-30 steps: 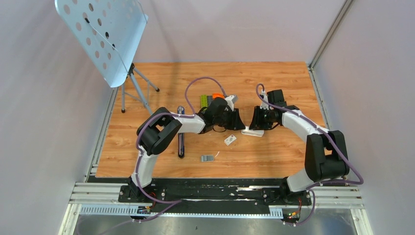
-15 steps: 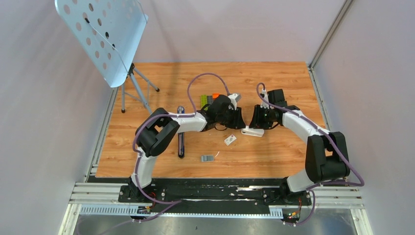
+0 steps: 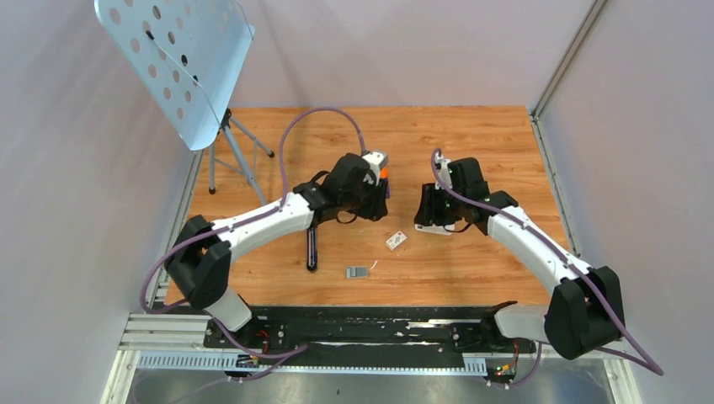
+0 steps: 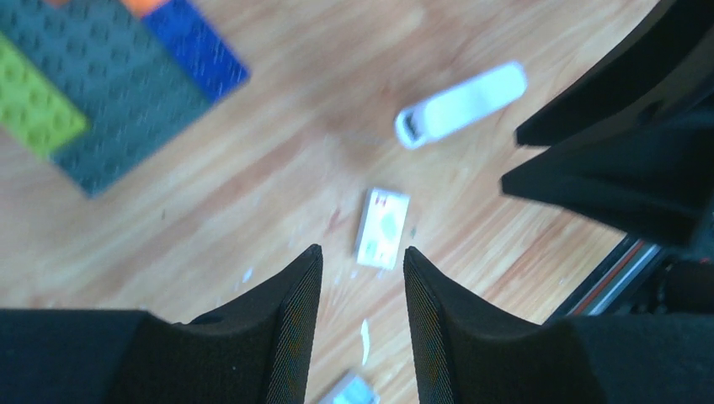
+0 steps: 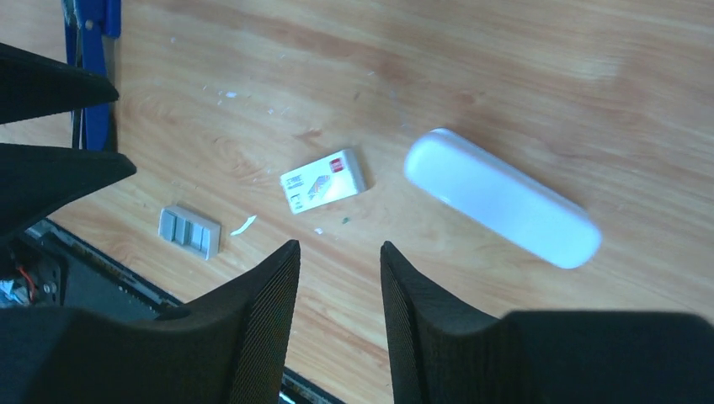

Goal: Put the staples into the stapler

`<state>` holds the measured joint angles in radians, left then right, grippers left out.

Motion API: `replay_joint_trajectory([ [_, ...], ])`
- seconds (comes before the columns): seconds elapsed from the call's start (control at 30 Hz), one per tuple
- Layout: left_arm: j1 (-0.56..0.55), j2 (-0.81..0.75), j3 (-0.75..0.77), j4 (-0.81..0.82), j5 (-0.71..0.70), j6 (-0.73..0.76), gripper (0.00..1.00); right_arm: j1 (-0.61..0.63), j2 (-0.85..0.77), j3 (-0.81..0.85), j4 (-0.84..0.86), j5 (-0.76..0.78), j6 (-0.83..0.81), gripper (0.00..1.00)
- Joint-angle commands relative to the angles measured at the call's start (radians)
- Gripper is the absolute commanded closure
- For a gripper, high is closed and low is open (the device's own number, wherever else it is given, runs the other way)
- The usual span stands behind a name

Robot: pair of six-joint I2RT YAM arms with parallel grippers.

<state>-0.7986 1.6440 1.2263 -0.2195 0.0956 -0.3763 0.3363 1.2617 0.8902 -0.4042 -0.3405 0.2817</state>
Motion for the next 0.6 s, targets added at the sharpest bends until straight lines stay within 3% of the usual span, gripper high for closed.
replay_joint_trajectory([
  [0.0, 0.002, -0.126, -0.187, -0.077, -0.028, 0.016, 0.56, 0.129, -0.039, -0.03, -0.001, 0.132, 0.055, 0.57],
  [0.27, 0.002, -0.347, -0.449, -0.089, -0.084, -0.058, 0.57, 0.378, -0.004, -0.058, 0.094, 0.283, 0.141, 0.56],
  [0.57, 0.002, -0.416, -0.604, -0.026, -0.083, -0.125, 0.62, 0.579, 0.136, -0.052, 0.232, 0.299, 0.363, 0.66],
])
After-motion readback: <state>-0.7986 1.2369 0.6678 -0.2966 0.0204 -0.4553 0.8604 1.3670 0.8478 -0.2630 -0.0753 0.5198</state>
